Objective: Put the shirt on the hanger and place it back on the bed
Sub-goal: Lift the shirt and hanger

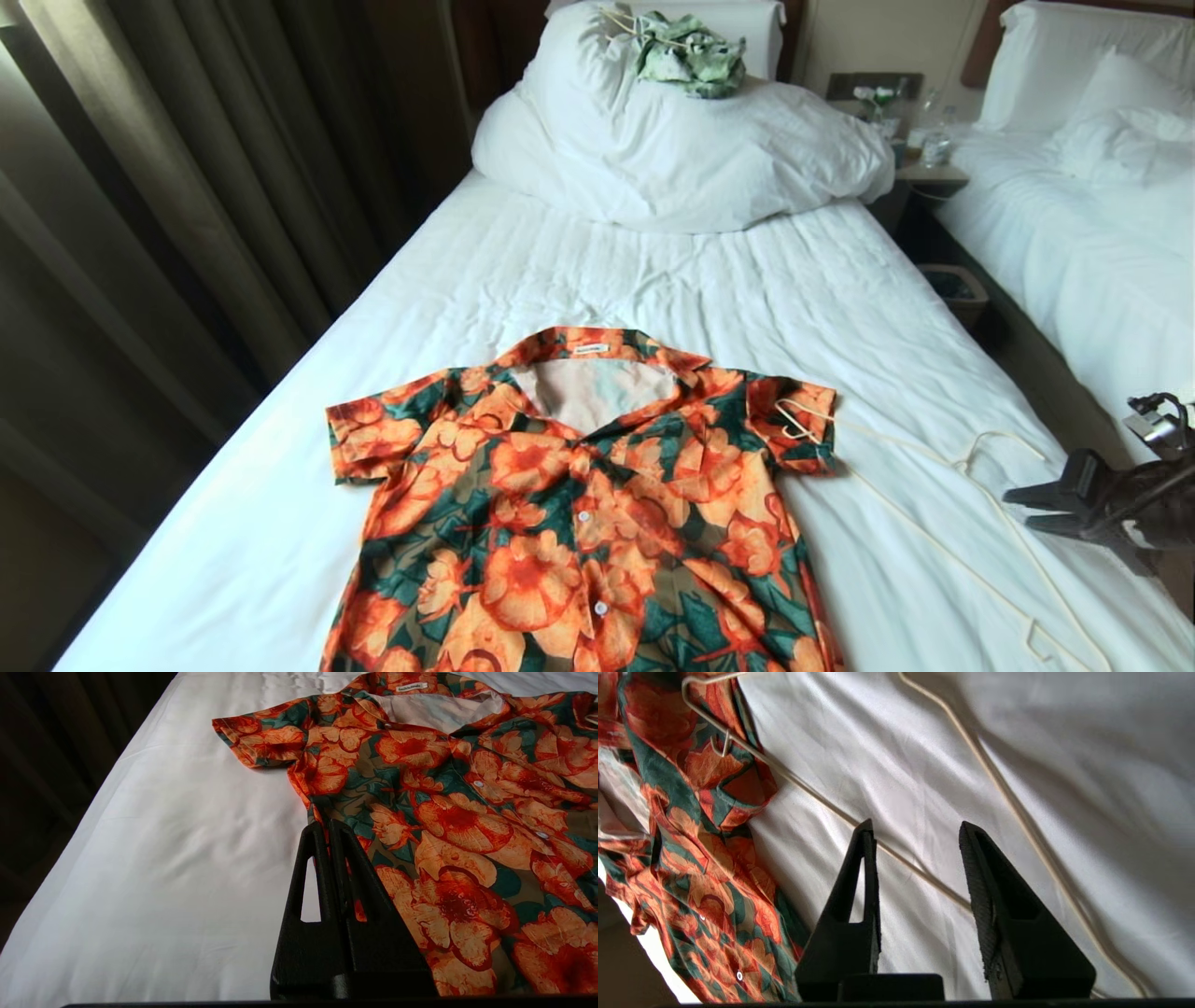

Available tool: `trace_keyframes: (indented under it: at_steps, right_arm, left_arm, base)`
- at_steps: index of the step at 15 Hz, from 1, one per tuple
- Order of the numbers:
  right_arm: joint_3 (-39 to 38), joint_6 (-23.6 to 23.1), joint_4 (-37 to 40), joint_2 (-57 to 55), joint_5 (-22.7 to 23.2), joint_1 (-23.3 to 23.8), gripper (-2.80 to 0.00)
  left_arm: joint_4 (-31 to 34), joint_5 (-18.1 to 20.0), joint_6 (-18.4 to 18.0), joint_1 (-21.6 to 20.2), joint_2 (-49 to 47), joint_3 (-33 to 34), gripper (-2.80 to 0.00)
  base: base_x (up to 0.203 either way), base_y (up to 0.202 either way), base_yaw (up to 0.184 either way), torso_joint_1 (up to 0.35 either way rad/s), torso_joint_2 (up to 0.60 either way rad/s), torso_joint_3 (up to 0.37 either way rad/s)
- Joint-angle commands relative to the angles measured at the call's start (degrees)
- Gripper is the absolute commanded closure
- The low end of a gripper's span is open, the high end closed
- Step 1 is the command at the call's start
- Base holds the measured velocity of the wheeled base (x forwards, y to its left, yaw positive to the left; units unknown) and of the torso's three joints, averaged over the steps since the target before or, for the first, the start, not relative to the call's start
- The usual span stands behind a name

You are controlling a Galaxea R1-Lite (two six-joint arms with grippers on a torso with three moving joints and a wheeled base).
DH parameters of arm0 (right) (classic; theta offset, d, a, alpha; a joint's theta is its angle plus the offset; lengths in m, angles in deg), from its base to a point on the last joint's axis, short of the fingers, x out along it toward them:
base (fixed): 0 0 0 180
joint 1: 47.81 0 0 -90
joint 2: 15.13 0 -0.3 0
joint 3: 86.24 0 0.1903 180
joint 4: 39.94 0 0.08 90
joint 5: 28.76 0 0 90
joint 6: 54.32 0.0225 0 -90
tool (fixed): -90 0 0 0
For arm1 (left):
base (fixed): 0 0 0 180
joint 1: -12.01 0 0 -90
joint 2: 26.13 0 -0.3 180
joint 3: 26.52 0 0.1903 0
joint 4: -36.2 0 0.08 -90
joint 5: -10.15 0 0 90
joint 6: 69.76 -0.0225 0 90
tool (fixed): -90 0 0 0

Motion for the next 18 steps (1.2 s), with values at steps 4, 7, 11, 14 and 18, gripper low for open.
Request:
trace_keyframes:
  at_steps: [4, 7, 11, 14, 18]
  right_arm:
    - [8.4, -2.1, 3.3, -8.7, 2.8, 2.7, -2.80]
    - [7.9, -2.3, 3.3, -8.0, 7.1, 2.8, -2.80]
    - [6.2, -2.4, 3.3, -6.9, 10.4, 2.3, -2.80]
    - [5.4, -5.5, 3.8, -7.1, 10.4, 2.7, -2.80]
    - [2.5, -10.4, 3.3, -7.4, 10.3, 2.5, -2.80]
  left_arm:
    - [0.0, 0.0, 0.0, 0.0, 0.0, 0.1, 0.00]
    - [0.0, 0.0, 0.0, 0.0, 0.0, 0.1, 0.00]
    - [0.0, 0.0, 0.0, 0.0, 0.0, 0.1, 0.00]
    - [0.0, 0.0, 0.0, 0.0, 0.0, 0.1, 0.00]
    - [0.0, 0.0, 0.0, 0.0, 0.0, 0.1, 0.00]
  base:
    - [0.000, 0.000, 0.000, 0.000, 0.00, 0.000]
    - [0.000, 0.000, 0.000, 0.000, 0.00, 0.000]
    - [0.000, 0.000, 0.000, 0.000, 0.00, 0.000]
    - [0.000, 0.000, 0.000, 0.000, 0.00, 0.000]
    - [0.000, 0.000, 0.000, 0.000, 0.00, 0.000]
